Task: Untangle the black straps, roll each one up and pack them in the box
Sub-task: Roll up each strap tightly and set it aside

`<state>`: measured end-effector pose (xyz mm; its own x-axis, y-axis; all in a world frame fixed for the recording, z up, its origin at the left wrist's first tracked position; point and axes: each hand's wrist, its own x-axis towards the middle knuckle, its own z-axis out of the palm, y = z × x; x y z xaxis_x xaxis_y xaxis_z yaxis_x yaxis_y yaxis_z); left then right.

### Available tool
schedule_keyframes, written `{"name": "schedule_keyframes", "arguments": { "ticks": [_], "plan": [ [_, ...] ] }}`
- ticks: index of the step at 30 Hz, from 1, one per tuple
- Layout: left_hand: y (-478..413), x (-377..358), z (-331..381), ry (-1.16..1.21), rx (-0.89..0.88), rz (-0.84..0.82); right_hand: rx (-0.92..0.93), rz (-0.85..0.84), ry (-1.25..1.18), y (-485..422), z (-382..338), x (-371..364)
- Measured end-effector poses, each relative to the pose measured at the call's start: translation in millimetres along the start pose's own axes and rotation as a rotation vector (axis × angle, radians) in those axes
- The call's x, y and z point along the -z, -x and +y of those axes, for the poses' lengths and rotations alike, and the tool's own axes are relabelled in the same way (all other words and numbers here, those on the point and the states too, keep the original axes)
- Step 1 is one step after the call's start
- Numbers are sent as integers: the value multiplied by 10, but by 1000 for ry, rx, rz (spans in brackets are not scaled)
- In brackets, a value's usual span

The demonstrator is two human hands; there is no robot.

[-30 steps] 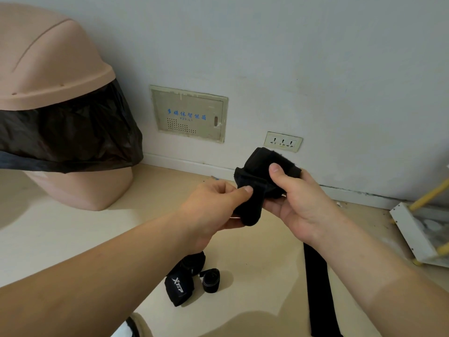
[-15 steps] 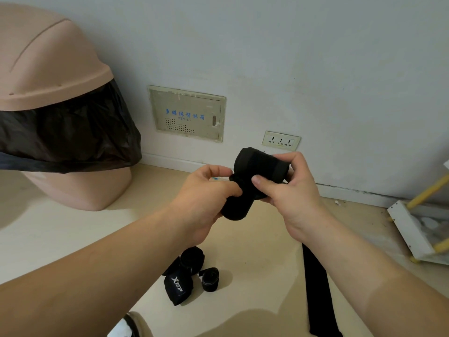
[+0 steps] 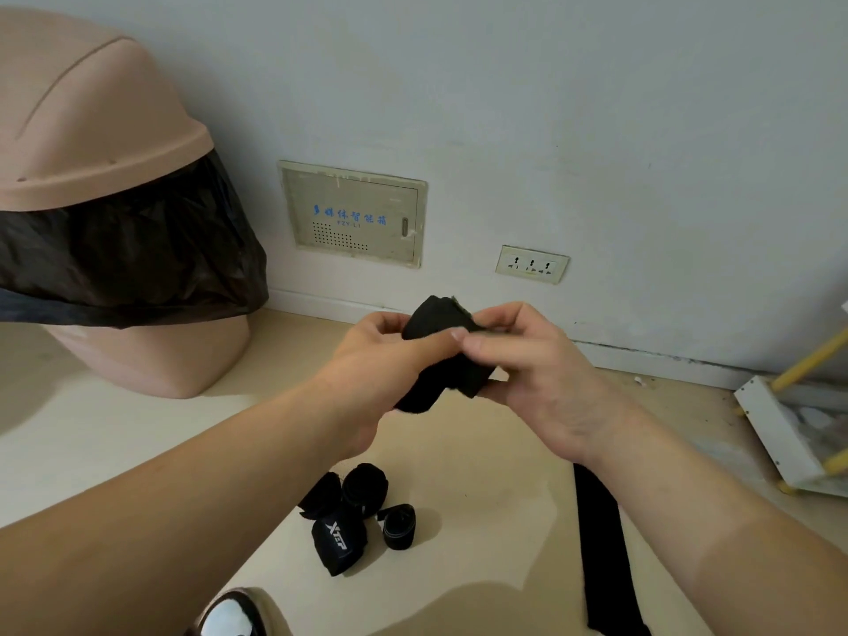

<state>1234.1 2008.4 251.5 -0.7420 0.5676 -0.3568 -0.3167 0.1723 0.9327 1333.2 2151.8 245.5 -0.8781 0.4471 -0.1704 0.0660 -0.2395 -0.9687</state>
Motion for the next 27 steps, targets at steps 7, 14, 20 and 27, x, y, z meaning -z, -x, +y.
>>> {"name": "schedule_keyframes", "arguments": {
  "ticks": [7, 14, 20, 27],
  "plan": [
    [16, -9, -1, -176, -122, -121, -169, -158, 71, 19, -70, 255],
    [-48, -39, -82, 167, -32, -77, -172, -176, -88, -37, -30, 289],
    [-12, -138, -198, 356, -33, -99, -177, -109, -156, -93, 92, 261],
    [14, -241, -299, 116, -130, -73, -161, 20, -87, -135, 177, 299]
  ]
}}
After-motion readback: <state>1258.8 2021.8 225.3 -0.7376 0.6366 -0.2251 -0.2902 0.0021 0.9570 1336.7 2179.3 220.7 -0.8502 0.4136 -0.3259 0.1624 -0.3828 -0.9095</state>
